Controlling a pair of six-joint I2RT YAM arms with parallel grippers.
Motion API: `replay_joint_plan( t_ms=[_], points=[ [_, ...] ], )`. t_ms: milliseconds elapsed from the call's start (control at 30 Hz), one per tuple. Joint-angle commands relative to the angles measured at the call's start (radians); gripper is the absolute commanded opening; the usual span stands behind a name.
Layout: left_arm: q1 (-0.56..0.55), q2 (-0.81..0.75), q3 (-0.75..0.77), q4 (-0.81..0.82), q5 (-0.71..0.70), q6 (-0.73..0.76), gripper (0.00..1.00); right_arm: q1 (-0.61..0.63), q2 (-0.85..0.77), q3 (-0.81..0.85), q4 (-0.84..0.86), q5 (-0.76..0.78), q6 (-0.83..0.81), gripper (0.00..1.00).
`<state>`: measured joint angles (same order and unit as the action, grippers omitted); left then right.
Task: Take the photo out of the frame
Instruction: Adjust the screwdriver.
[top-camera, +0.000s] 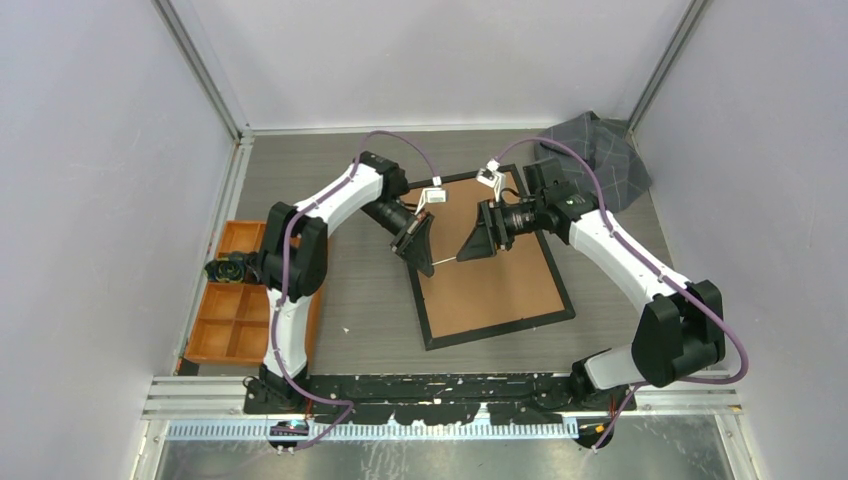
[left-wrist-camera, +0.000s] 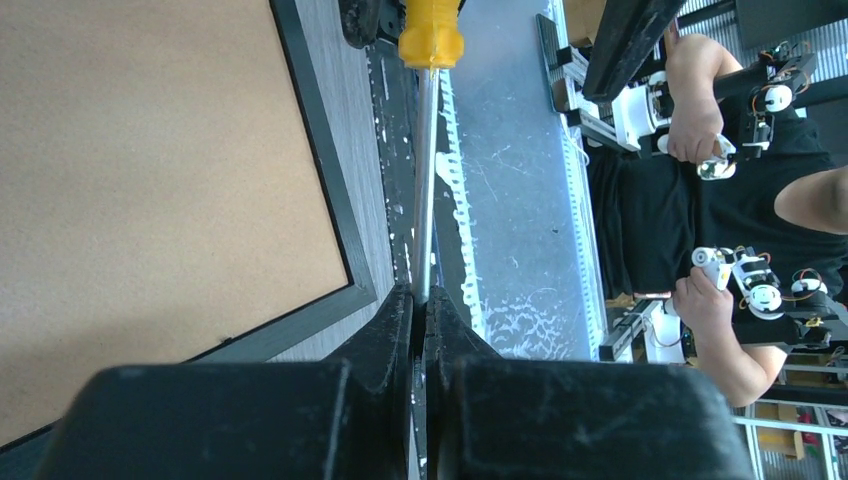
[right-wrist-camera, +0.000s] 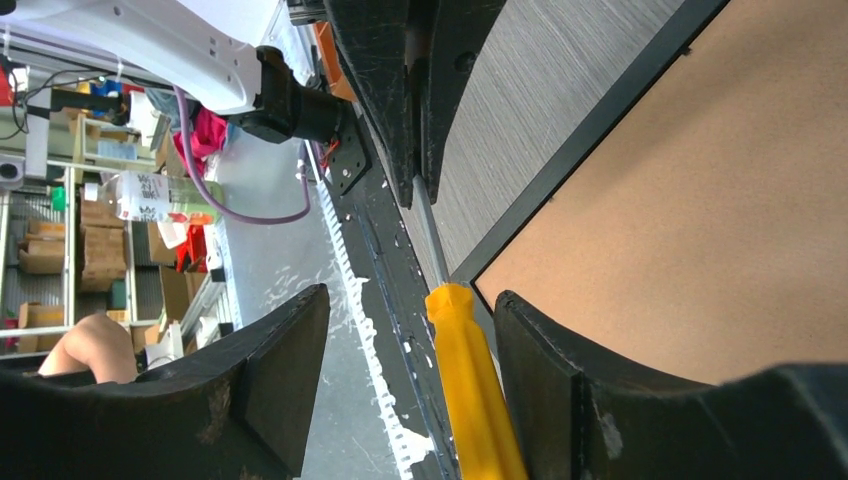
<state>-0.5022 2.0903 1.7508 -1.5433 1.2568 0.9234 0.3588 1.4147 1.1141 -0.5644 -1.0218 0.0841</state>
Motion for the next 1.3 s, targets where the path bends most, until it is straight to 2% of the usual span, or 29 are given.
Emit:
replay_joint_plan(
  t_ms=[0, 100, 300, 400, 467, 500, 567, 667, 733, 800, 867, 967, 1000, 1033, 1100, 1133, 1200, 1267],
  points=[
    [-0.002, -0.056, -0.005, 0.007, 0.027, -0.016, 0.00, 0.012, -0.005, -0.012, 0.055, -0.057, 0.027, 0.66],
    [-0.002, -0.049, -0.004, 0.008, 0.027, -0.018, 0.00, 0.017, -0.007, -0.035, 0.127, -0.061, 0.083, 0.66],
    [-0.002, -0.036, -0.003, 0.012, 0.035, -0.020, 0.00, 0.051, 0.030, -0.043, 0.129, -0.037, 0.072, 0.66],
    [-0.002, -0.039, -0.009, 0.019, 0.035, -0.021, 0.00, 0.062, 0.044, -0.042, 0.131, -0.040, 0.077, 0.64],
    [-0.002, -0.040, -0.013, 0.022, 0.036, -0.024, 0.00, 0.062, 0.043, -0.044, 0.138, -0.041, 0.078, 0.59],
    [-0.002, -0.040, -0.014, 0.023, 0.036, -0.025, 0.00, 0.063, 0.041, -0.046, 0.144, -0.041, 0.082, 0.55],
    [-0.002, -0.038, -0.016, 0.026, 0.035, -0.026, 0.00, 0.063, 0.038, -0.052, 0.163, -0.045, 0.092, 0.41],
    [-0.002, -0.034, -0.016, 0.029, 0.036, -0.025, 0.00, 0.060, 0.034, -0.053, 0.178, -0.048, 0.107, 0.11],
    [-0.002, -0.034, -0.015, 0.031, 0.034, -0.027, 0.01, 0.058, 0.029, -0.055, 0.191, -0.053, 0.119, 0.01],
    [-0.001, -0.037, -0.015, 0.036, 0.023, -0.029, 0.11, 0.051, 0.020, -0.058, 0.203, -0.057, 0.124, 0.01],
    [0.005, -0.048, -0.021, 0.043, 0.018, -0.035, 0.29, 0.041, 0.017, -0.055, 0.189, -0.060, 0.115, 0.01],
    [0.042, -0.089, -0.027, 0.066, 0.009, -0.055, 0.71, 0.009, 0.007, -0.031, 0.115, -0.047, 0.055, 0.01],
    [0.066, -0.109, -0.027, 0.076, 0.009, -0.064, 0.95, 0.001, 0.001, -0.030, 0.105, -0.030, 0.047, 0.01],
    [0.090, -0.137, -0.027, 0.098, 0.008, -0.081, 0.99, -0.007, -0.006, -0.032, 0.098, -0.010, 0.044, 0.01],
    [0.143, -0.194, -0.046, 0.177, -0.004, -0.138, 1.00, -0.015, -0.014, -0.044, 0.095, 0.046, 0.052, 0.01],
    [0.166, -0.229, -0.077, 0.261, -0.024, -0.228, 1.00, -0.016, -0.013, -0.053, 0.095, 0.073, 0.062, 0.01],
    [0.193, -0.321, -0.195, 0.507, -0.100, -0.408, 1.00, -0.018, 0.006, -0.074, 0.093, 0.107, 0.090, 0.01],
    [0.184, -0.425, -0.354, 0.766, -0.243, -0.557, 1.00, -0.018, 0.044, -0.095, 0.095, 0.103, 0.110, 0.01]
  ],
)
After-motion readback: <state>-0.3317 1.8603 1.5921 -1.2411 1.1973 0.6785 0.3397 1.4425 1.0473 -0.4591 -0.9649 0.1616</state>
